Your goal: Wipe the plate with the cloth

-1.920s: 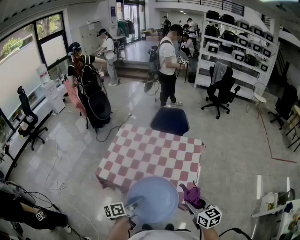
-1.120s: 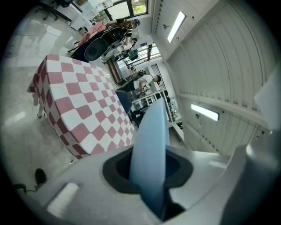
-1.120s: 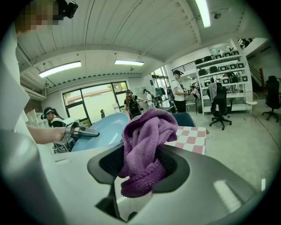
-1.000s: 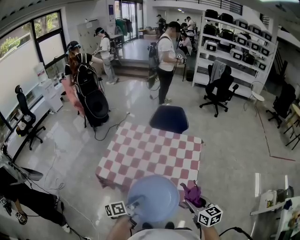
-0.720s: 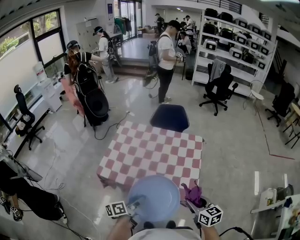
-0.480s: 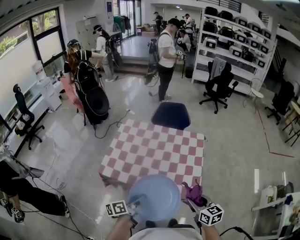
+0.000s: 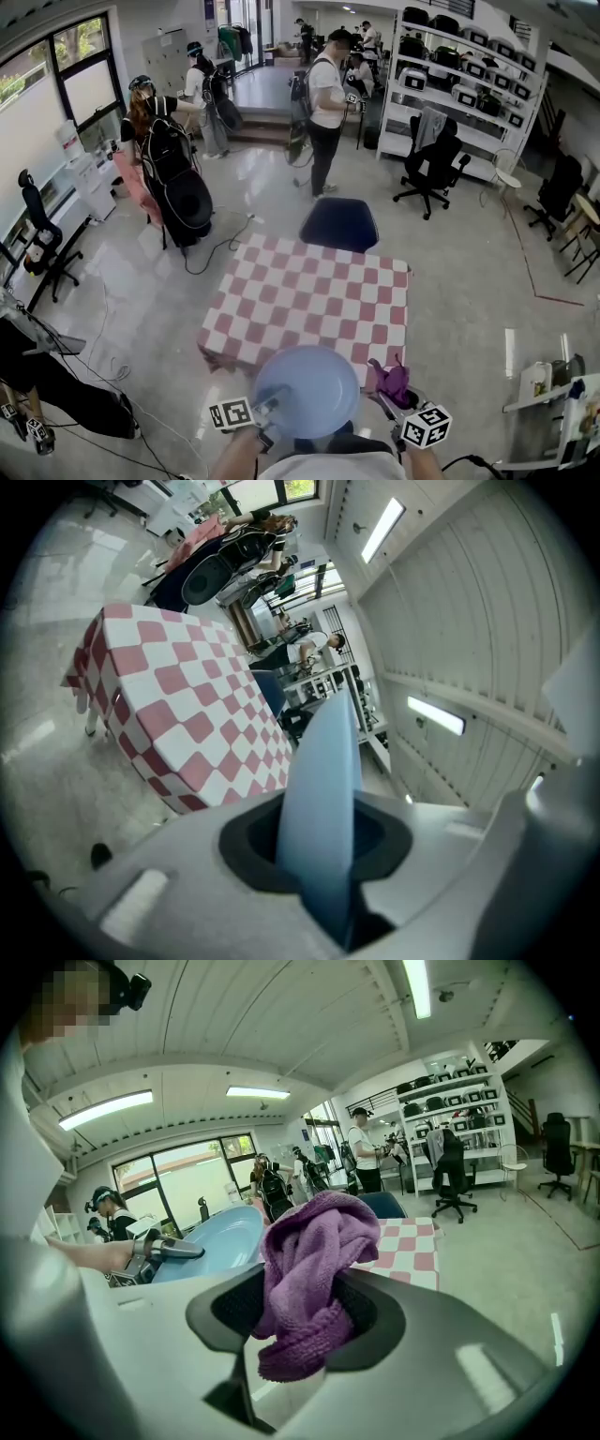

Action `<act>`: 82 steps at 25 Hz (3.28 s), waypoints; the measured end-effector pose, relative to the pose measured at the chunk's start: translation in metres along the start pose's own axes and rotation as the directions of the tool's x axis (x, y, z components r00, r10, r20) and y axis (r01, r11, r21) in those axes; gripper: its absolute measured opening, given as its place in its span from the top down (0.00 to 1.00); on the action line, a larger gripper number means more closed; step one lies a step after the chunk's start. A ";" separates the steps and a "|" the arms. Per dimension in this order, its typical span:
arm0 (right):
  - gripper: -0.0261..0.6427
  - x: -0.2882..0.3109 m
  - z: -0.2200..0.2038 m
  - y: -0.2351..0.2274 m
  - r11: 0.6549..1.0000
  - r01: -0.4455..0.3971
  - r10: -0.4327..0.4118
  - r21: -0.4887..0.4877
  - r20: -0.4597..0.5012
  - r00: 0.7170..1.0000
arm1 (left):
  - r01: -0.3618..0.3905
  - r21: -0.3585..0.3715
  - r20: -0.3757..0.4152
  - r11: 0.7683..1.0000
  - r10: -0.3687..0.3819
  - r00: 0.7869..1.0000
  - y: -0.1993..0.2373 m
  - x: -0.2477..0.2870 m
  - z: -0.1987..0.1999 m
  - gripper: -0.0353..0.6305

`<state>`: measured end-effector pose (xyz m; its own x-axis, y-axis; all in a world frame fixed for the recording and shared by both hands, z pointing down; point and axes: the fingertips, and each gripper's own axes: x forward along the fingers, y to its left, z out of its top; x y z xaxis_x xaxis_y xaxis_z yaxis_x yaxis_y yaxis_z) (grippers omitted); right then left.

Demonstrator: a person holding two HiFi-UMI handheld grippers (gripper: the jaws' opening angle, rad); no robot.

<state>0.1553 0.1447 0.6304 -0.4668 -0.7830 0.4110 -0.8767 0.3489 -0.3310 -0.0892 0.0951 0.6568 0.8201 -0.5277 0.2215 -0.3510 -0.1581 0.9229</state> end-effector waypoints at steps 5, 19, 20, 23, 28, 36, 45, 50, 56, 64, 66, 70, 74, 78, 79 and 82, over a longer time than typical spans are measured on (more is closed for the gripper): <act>0.69 0.011 0.006 -0.004 1.000 -0.014 0.014 0.000 -0.001 1.000 | -0.002 0.000 -0.001 1.000 0.002 1.000 0.003 0.010 0.007 0.83; 0.69 0.075 0.047 -0.062 0.996 -0.093 0.093 0.016 -0.021 0.995 | -0.037 -0.015 0.044 0.999 0.038 0.998 0.005 0.070 0.050 0.83; 0.69 0.079 0.051 -0.068 0.995 -0.096 0.096 0.016 -0.021 0.995 | -0.039 -0.013 0.047 0.999 0.039 0.998 0.004 0.075 0.054 0.83; 0.69 0.090 0.063 -0.086 0.994 -0.105 0.106 0.020 -0.018 0.994 | -0.049 -0.013 0.059 0.999 0.050 0.997 0.003 0.091 0.065 0.83; 0.69 0.109 0.087 -0.114 0.991 -0.129 0.129 0.022 -0.015 0.992 | -0.070 -0.006 0.080 0.998 0.070 0.994 -0.001 0.117 0.087 0.84; 0.70 0.137 0.121 -0.157 0.985 -0.172 0.172 -0.006 -0.019 0.985 | -0.082 0.001 0.114 0.997 0.081 0.990 -0.002 0.168 0.116 0.84; 0.70 0.151 0.146 -0.183 0.983 -0.183 0.183 -0.029 -0.020 0.983 | -0.089 0.007 0.111 0.996 0.088 0.990 -0.008 0.205 0.133 0.84; 0.70 0.159 0.155 -0.181 0.982 -0.185 0.185 -0.038 -0.005 0.983 | -0.087 0.010 0.091 0.996 0.086 0.992 -0.003 0.214 0.145 0.84; 0.70 0.166 0.169 -0.164 0.985 -0.171 0.172 -0.037 0.024 0.985 | -0.076 0.032 0.029 0.997 0.075 0.997 -0.005 0.214 0.158 0.84; 0.70 0.182 0.181 -0.118 0.959 -0.258 0.259 -0.115 -0.007 0.966 | -0.067 0.072 -0.022 0.995 0.068 0.997 -0.006 0.214 0.180 0.84; 0.70 0.187 0.182 -0.104 0.947 -0.285 0.282 -0.151 -0.041 0.959 | -0.067 0.080 -0.026 0.995 0.069 0.997 -0.008 0.214 0.183 0.84; 0.70 0.200 0.184 -0.084 0.933 -0.300 0.289 -0.198 -0.084 0.954 | -0.075 0.105 -0.035 0.992 0.079 0.996 -0.012 0.213 0.187 0.84; 0.70 0.210 0.180 -0.079 0.933 -0.277 0.256 -0.229 -0.115 0.960 | -0.093 0.131 -0.034 0.987 0.098 0.995 -0.012 0.207 0.187 0.84; 0.70 0.220 0.178 -0.072 0.920 -0.262 0.222 -0.291 -0.162 0.961 | -0.110 0.182 -0.037 0.977 0.119 0.992 -0.014 0.200 0.189 0.84; 0.70 0.223 0.177 -0.069 0.914 -0.262 0.216 -0.309 -0.176 0.960 | -0.113 0.192 -0.038 0.975 0.122 0.992 -0.015 0.198 0.189 0.84; 0.70 0.231 0.172 -0.062 0.885 -0.265 0.187 -0.382 -0.229 0.955 | -0.112 0.204 -0.045 0.972 0.124 0.991 -0.016 0.195 0.187 0.84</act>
<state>0.1222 -0.1466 0.5994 -0.6366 -0.5646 0.5253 -0.6965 0.7134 -0.0772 -0.0079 -0.1617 0.6262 0.7898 -0.5054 0.3476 -0.5255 -0.2651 0.8084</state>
